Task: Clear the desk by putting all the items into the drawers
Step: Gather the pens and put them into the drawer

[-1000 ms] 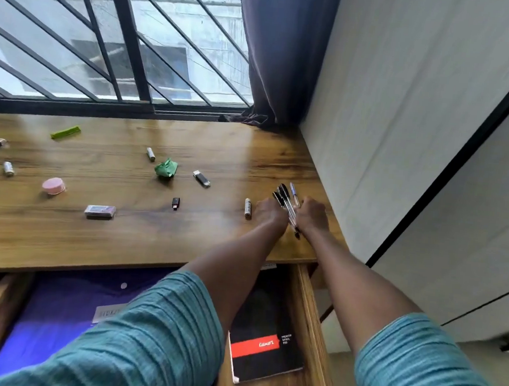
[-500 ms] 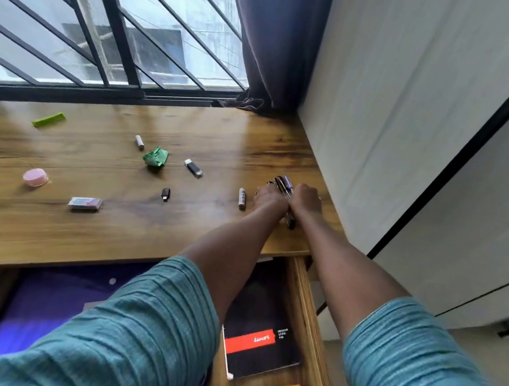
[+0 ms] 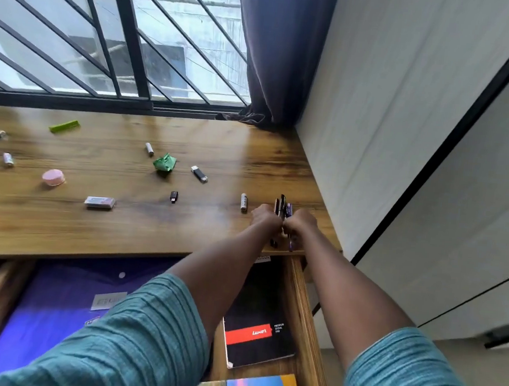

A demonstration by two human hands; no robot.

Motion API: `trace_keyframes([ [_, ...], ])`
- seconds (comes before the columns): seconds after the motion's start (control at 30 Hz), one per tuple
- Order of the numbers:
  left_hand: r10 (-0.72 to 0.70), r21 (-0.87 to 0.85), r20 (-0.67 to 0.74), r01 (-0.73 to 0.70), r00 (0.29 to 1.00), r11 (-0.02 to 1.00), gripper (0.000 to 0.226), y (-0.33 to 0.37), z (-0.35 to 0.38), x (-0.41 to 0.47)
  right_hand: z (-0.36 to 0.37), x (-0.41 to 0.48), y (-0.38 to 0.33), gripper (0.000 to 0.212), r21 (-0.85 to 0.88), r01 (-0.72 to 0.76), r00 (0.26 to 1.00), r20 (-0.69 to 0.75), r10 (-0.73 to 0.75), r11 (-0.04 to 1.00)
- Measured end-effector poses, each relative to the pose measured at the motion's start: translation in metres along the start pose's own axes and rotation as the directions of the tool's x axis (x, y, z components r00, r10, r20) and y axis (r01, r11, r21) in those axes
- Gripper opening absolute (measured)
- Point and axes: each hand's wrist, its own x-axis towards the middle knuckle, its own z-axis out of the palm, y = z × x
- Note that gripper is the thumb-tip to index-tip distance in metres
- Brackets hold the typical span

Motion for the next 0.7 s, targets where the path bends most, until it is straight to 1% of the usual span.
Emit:
trace_keyframes([
  [0.1,-0.007,-0.069,0.016,0.008,1.000,0.998,0.025,-0.013,-0.007,-0.012,0.005,-0.017,0.004,0.005,0.251,-0.073,0.996,0.060,0.060,0.965],
  [0.17,0.000,-0.085,0.006,0.001,1.000,0.996,0.024,-0.026,-0.017,-0.024,0.010,-0.035,0.007,0.012,0.378,-0.127,0.989,0.114,0.090,0.917],
  [0.23,0.011,-0.105,-0.004,-0.011,1.000,0.994,0.024,-0.041,-0.028,-0.036,0.018,-0.056,0.012,0.013,0.441,-0.167,0.980,0.173,0.099,0.882],
  [0.3,0.021,-0.107,-0.007,-0.022,1.000,0.994,0.022,-0.060,-0.041,-0.051,0.030,-0.082,0.014,0.016,0.502,-0.183,0.975,0.204,0.090,0.845],
  [0.37,0.034,-0.074,-0.016,-0.035,0.999,0.997,0.021,-0.081,-0.055,-0.071,0.048,-0.109,0.013,0.023,0.545,-0.187,0.972,0.225,0.073,0.818],
  [0.43,0.041,-0.040,-0.020,-0.041,0.999,0.998,0.021,-0.107,-0.067,-0.091,0.075,-0.130,0.015,0.022,0.600,-0.187,0.971,0.235,0.052,0.778],
  [0.47,0.041,-0.034,-0.028,-0.042,0.999,0.999,0.020,-0.123,-0.073,-0.102,0.092,-0.142,0.018,0.018,0.613,-0.179,0.974,0.223,0.048,0.769],
  [0.53,0.026,-0.028,-0.026,-0.027,0.999,0.999,0.016,-0.157,-0.083,-0.124,0.132,-0.149,0.031,0.010,0.556,-0.138,0.981,0.191,0.036,0.819],
  [0.57,0.012,-0.028,-0.025,-0.013,1.000,1.000,0.013,-0.176,-0.087,-0.134,0.153,-0.151,0.037,0.011,0.515,-0.140,0.980,0.195,0.043,0.846],
  [0.6,-0.007,-0.022,-0.021,0.006,1.000,1.000,0.013,-0.194,-0.090,-0.143,0.170,-0.158,0.043,0.018,0.484,-0.138,0.980,0.192,0.049,0.864],
  [0.67,-0.057,-0.013,-0.029,0.057,0.998,0.998,0.031,-0.235,-0.098,-0.162,0.206,-0.181,0.053,0.029,0.433,-0.136,0.975,0.218,0.043,0.891],
  [0.7,-0.081,-0.004,-0.031,0.081,0.996,0.997,0.034,-0.257,-0.100,-0.171,0.213,-0.211,0.048,0.027,0.402,-0.139,0.973,0.225,0.050,0.905],
])
